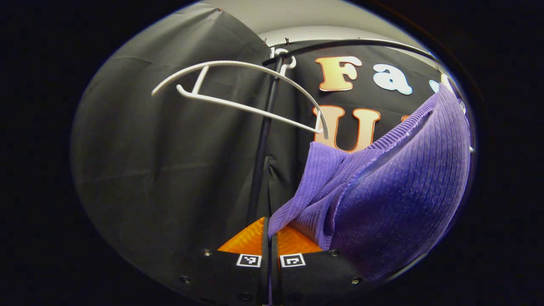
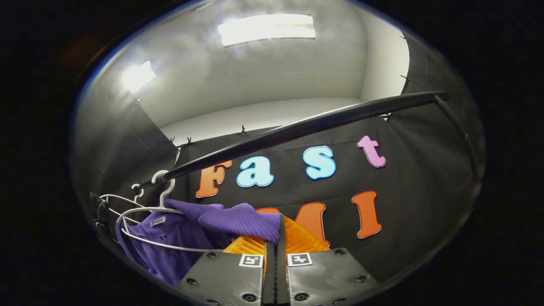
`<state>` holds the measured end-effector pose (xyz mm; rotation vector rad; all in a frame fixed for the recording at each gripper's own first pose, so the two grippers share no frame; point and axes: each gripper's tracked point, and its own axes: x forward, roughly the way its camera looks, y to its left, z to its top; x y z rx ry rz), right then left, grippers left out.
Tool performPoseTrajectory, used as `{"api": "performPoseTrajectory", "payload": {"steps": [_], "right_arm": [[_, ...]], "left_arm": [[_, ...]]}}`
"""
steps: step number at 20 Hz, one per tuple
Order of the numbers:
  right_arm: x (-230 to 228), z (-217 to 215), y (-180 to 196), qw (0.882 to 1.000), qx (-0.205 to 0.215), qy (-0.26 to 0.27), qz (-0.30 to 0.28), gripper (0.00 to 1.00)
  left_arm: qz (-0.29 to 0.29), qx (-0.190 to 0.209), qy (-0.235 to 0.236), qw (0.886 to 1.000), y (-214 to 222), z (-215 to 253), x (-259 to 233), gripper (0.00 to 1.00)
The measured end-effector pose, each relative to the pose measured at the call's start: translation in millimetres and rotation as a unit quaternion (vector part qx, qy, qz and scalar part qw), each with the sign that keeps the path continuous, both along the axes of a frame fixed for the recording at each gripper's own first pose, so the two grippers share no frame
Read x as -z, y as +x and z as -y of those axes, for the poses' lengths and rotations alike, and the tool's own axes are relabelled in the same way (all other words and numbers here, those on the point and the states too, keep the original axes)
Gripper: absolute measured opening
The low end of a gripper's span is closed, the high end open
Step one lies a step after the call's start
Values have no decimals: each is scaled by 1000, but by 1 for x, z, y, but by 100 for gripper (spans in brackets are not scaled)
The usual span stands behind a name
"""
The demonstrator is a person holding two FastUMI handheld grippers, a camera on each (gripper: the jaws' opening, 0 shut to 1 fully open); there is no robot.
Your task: Grasp the clothes on the hanger with both hands and then place them into the laundry hamper below.
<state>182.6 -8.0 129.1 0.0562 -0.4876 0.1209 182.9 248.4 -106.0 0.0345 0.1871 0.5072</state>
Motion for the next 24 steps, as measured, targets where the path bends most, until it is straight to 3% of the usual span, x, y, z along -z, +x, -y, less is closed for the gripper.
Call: {"api": "performPoseTrajectory", "payload": {"steps": [2, 7, 10, 13, 14, 15, 18, 24], "right_arm": [[-2, 0, -1, 1000, 0, 0, 4, 7], [-7, -6, -4, 1000, -9, 0, 10, 7], [-8, -10, -4, 1000, -17, 1, 9, 7], [-8, -13, -5, 1000, -27, 2, 8, 7], [-8, -15, -3, 1000, -28, 2, 7, 7], [-7, -14, -2, 1000, -26, 2, 7, 7], [-7, 1, 10, 1000, -2, 6, 4, 7], [14, 43, 49, 997, 69, 3, -29, 7]], "left_arm": [[-19, 12, 22, 1000, 8, 6, 11, 3], [-34, 33, 4, 999, 17, 12, 33, 3], [-23, 25, -73, 997, 17, 14, 45, 2], [-4, -4, -173, 985, 14, 24, 62, 2], [-15, -7, -181, 983, 11, 29, 65, 2], [-19, -7, -163, 986, 10, 31, 64, 7], [-19, 10, -91, 996, 6, 38, 47, 2], [-22, 25, -108, 994, -4, 52, 49, 2]]}}
